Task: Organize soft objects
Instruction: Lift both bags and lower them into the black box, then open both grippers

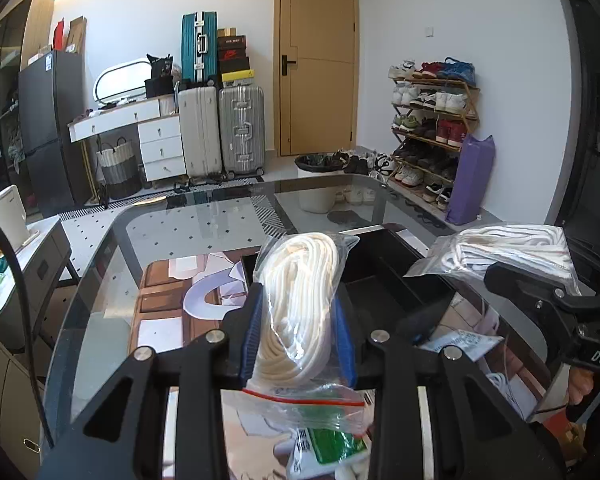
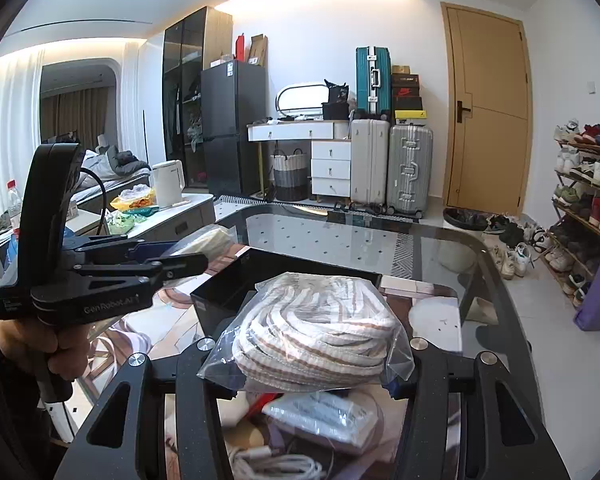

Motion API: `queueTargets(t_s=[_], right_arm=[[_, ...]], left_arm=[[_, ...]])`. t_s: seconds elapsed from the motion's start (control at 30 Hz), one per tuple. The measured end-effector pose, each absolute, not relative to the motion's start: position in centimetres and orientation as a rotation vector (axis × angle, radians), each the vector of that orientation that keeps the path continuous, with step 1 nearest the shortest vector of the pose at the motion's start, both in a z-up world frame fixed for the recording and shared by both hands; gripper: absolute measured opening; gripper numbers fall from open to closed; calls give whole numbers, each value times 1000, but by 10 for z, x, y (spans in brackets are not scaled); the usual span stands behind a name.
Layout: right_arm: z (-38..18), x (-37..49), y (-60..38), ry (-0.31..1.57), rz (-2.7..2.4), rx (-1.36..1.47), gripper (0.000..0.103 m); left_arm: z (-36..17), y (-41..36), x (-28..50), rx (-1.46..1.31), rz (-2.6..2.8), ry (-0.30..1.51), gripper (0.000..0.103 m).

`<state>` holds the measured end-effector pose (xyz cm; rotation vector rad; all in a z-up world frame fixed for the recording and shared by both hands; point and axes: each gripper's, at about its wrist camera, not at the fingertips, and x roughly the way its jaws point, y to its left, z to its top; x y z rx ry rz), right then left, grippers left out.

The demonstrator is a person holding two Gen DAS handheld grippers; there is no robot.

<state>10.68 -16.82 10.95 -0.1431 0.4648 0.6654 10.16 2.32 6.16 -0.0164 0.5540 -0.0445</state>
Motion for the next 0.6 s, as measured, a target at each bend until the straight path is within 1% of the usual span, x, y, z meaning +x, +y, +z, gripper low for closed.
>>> queueTargets(t_s=[0.6], right_arm=[[86, 179, -122, 586, 699, -208, 51]], left_arm=[[47, 14, 155, -3, -48, 631, 31]])
